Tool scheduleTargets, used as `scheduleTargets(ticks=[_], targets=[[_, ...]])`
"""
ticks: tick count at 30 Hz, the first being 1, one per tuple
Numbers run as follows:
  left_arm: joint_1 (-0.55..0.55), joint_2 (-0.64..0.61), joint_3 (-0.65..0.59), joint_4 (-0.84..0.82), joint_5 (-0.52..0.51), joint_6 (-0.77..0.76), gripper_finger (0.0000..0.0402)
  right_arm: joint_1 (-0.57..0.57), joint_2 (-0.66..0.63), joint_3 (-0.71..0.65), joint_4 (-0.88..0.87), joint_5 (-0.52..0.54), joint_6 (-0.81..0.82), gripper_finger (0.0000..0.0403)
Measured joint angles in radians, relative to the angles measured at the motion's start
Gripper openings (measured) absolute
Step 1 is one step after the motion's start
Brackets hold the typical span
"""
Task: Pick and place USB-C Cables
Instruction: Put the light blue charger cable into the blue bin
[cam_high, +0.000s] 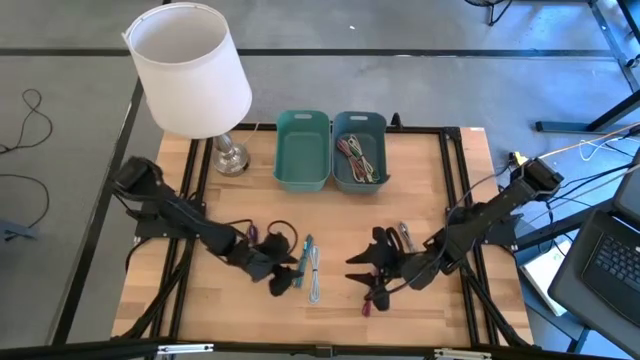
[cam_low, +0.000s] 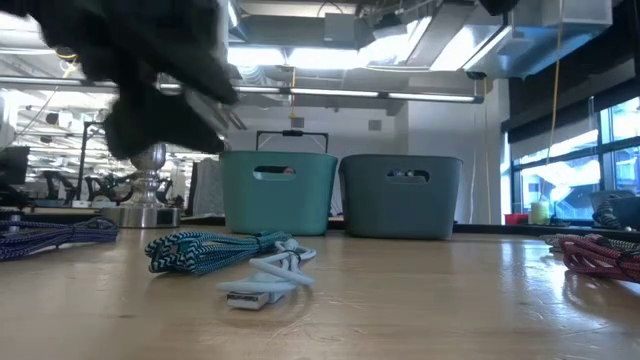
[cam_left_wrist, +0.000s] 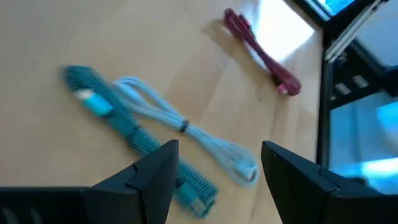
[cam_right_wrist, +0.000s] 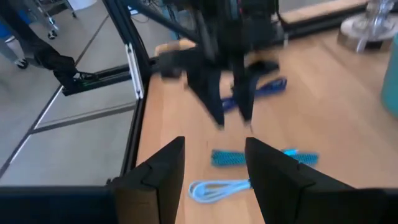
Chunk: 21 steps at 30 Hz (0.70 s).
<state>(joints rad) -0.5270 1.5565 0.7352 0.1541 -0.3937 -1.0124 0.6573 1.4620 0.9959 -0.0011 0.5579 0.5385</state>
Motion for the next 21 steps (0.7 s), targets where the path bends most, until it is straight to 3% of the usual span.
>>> scheduleTargets(ticks=[5,12,21], targets=[[0.053,0.142,0.055,0.115,0.099,-0.025,0.0223,-0.001,0.000,0.010,-0.007,-0.005,-0.049,0.0172],[0.091,0.282,0.195,0.098,0.235,0.001,0.0223,-0.001,0.000,0.010,-0.036,-0.007,-0.047,0.0172],[0.093,0.306,0.253,-0.133,0.174,-0.108,0.0223,-0.001,0.000,0.010,-0.047,-0.008,-0.045,0.0172]])
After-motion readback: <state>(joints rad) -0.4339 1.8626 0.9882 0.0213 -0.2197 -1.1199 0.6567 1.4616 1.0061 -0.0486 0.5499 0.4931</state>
